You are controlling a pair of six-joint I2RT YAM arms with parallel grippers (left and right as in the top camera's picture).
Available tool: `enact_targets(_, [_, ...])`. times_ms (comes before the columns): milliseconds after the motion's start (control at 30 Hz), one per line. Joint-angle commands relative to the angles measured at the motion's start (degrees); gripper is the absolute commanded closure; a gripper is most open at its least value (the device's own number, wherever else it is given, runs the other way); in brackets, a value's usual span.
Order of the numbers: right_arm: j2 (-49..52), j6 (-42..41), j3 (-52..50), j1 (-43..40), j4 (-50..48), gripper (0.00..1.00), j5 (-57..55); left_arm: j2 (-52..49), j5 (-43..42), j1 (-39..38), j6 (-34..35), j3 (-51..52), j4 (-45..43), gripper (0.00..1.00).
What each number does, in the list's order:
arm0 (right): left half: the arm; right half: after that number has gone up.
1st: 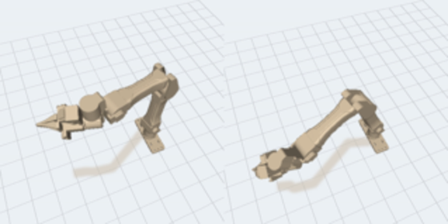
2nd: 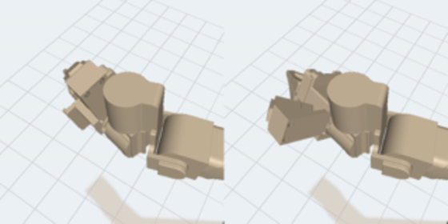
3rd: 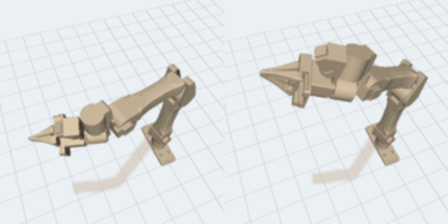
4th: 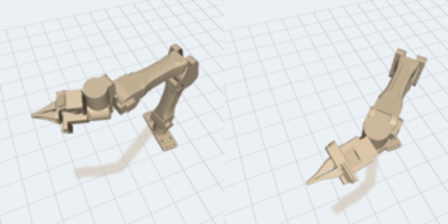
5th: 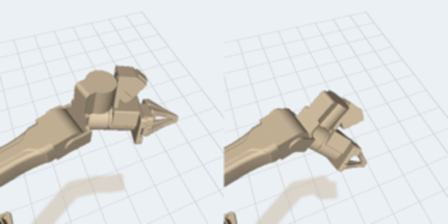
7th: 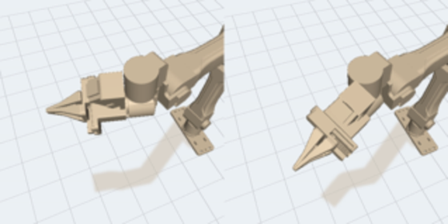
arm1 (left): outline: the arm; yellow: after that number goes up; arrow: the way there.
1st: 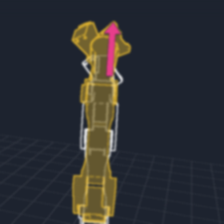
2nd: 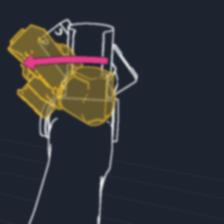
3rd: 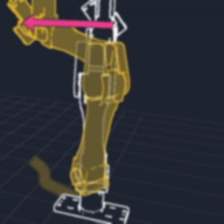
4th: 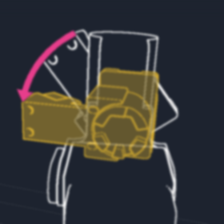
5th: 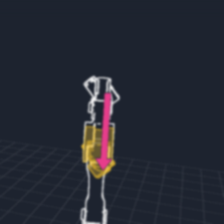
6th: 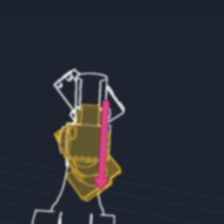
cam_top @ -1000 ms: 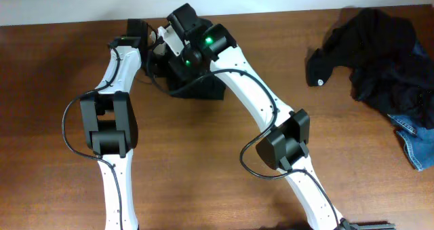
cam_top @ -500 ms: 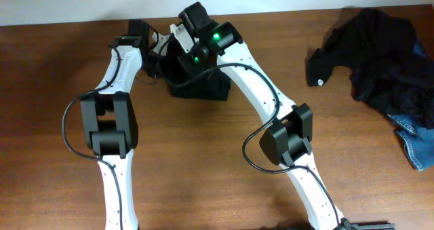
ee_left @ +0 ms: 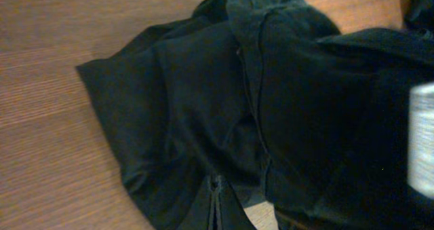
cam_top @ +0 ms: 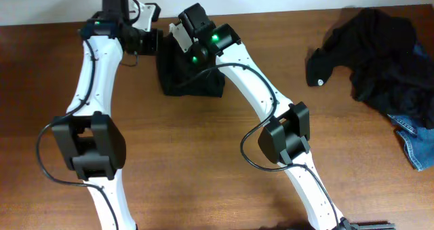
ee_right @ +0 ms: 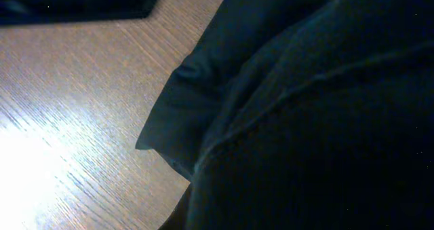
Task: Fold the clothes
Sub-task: 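Release the left gripper and raise it away from the folded pants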
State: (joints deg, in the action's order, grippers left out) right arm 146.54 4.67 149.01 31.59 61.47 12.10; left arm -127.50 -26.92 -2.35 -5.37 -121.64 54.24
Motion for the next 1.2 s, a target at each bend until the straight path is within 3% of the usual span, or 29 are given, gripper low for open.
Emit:
enact_targets(0, [1.09, -0.68, -0.61, 0.52, 0.11, 0.96, 1.46, 2.16, 0.59, 0.52, -1.18, 0.0, 0.79, 0.99])
enact_targets(300, [1.11, -0.68, -0.61, 0.52, -0.46, 0.96, 1.84, 3.63, 2.97, 1.05, -1.16, -0.02, 0.02, 1.0])
enact_targets(567, [1.11, -0.68, -0.61, 0.7, -1.62, 0.95, 2.23, 9.44, 6.67, 5.97, -0.42, -0.02, -0.31, 0.99])
enact_targets(600, [1.11, -0.66, -0.61, 0.7, -1.92, 0.85, 2.69, 9.84, 6.67, 6.25, -0.22, -0.02, -0.26, 0.99])
enact_targets(633, [1.11, -0.63, -0.61, 0.7, -2.25, 0.45, 2.93, 10.08, 6.82, 6.34, -0.24, -0.02, -0.2, 1.0])
enact_targets(667, [1.11, -0.63, -0.61, 0.74, -2.58, 0.14, 2.93, 10.16, 6.91, 6.38, -0.26, -0.02, -0.17, 0.99])
enact_targets(700, [1.11, -0.63, -0.59, 0.76, -2.82, 0.01, 2.93, 10.16, 6.88, 6.38, -0.26, -0.02, -0.17, 1.0])
enact_targets(1167, [-8.09, -0.72, 12.15, -0.76, 1.75, 0.01, 7.65, 10.14, 7.72, 5.6, -0.31, 0.0, 1.09, 0.99])
